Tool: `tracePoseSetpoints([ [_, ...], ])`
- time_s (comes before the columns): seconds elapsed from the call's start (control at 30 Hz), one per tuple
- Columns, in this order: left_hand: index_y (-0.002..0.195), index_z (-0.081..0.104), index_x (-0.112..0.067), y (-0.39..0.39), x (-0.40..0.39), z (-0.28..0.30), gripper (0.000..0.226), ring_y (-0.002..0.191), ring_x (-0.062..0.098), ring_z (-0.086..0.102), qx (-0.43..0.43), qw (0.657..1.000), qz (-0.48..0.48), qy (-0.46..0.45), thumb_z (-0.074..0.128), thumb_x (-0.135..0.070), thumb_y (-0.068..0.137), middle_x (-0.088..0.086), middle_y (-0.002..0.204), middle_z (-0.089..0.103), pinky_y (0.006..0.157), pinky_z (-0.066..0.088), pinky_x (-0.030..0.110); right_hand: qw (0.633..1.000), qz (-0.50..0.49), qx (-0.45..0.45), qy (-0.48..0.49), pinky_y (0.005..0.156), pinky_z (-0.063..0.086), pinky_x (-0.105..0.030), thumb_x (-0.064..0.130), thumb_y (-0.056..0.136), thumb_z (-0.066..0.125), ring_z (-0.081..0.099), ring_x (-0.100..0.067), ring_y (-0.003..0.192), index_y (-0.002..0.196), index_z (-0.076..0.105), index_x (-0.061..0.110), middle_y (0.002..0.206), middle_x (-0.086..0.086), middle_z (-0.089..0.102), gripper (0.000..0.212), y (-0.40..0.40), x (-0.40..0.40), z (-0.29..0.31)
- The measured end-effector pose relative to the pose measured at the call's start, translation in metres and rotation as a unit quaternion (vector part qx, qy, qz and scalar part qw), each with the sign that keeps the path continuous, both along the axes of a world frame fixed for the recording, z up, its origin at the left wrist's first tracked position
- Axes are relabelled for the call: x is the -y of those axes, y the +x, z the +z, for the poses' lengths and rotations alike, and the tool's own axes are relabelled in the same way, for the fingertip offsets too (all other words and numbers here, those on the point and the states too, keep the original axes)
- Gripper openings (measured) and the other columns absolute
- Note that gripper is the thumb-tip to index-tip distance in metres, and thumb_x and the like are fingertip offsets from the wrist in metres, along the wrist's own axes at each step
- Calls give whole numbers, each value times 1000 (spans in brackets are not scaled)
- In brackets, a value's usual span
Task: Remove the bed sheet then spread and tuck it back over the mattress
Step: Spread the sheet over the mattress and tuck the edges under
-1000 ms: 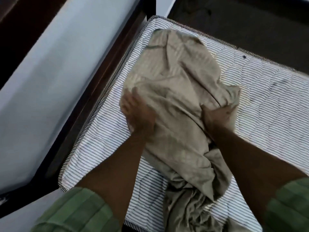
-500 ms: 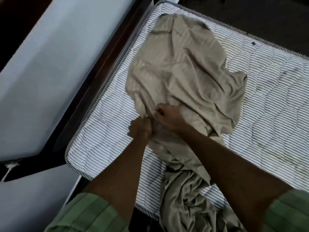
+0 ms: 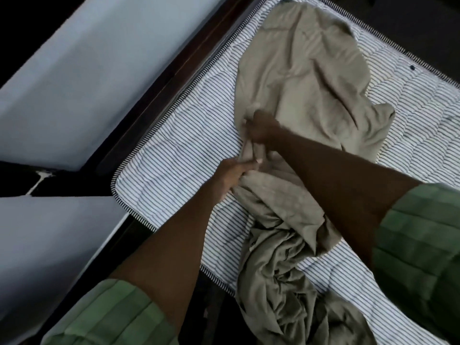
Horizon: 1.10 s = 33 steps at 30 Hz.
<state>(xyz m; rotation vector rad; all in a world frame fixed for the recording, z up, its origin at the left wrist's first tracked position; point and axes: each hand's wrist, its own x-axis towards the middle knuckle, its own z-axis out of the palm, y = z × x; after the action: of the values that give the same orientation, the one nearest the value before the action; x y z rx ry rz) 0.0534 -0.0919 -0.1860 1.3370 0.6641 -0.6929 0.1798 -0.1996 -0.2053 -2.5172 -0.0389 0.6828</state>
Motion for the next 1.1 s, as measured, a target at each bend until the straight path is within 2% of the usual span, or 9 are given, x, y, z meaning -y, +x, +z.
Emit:
tracePoseSetpoints([
  [0.13,121,73,-8,-38,-2,5,58,110,28,72,-54,990,-16,-129,85,-45,78,10,115,76,101,55,41,980,-172,78,62,93,47,-35,30,109,42,58,-35,125,134,56,-2,135,-22,59,43,51,-1,30],
  [0.23,116,75,-9,-67,-17,-13,62,107,34,72,-106,989,-77,-64,89,-49,71,13,112,76,94,59,47,901,-329,25,282,64,53,-28,24,105,50,69,-23,85,118,59,4,109,-13,66,26,103,8,74],
  [0.3,104,78,-6,-71,-32,-27,51,98,37,74,-101,994,33,23,85,-48,77,16,102,78,88,60,52,889,-351,33,293,72,60,-31,31,94,66,70,-18,89,123,58,5,109,-7,69,40,120,17,79],
  [0.43,97,74,-2,-43,-70,-47,49,89,36,72,-15,946,182,267,73,-49,83,19,95,74,83,60,53,966,-187,173,30,97,44,-37,41,83,68,61,-31,113,124,59,0,117,-16,66,58,31,3,73],
  [0.57,82,74,-8,5,-85,-9,19,77,28,71,68,963,194,175,77,-27,81,9,82,75,71,59,44,979,142,-110,97,64,52,-15,20,98,66,68,-2,65,87,69,14,67,11,70,12,-74,-29,51],
  [0.73,89,73,-6,11,-96,23,27,68,21,70,10,984,1,179,80,-33,88,3,76,74,58,54,26,973,206,-100,-9,90,49,-29,48,90,68,66,-26,115,120,69,19,122,-7,70,42,-106,-42,0],
  [0.9,125,66,-6,-24,-124,9,55,112,29,64,-93,863,-370,332,76,-44,87,9,120,64,92,52,34,979,167,65,-96,109,40,-47,48,77,71,48,-38,132,127,61,12,138,-15,58,62,-132,-26,2],
  [1.0,107,72,-2,-44,-122,6,42,96,30,70,-31,914,-221,339,71,-42,91,22,111,72,79,56,36,954,124,273,18,90,44,-43,36,79,74,58,-34,106,105,66,11,107,-11,66,37,-174,-36,16],
  [1.1,99,71,-3,-49,-116,9,38,84,28,71,-1,961,54,271,60,-40,99,20,101,74,71,55,35,969,109,140,169,84,46,-38,45,80,81,60,-31,102,119,58,10,107,-9,66,57,-221,-56,25],
])
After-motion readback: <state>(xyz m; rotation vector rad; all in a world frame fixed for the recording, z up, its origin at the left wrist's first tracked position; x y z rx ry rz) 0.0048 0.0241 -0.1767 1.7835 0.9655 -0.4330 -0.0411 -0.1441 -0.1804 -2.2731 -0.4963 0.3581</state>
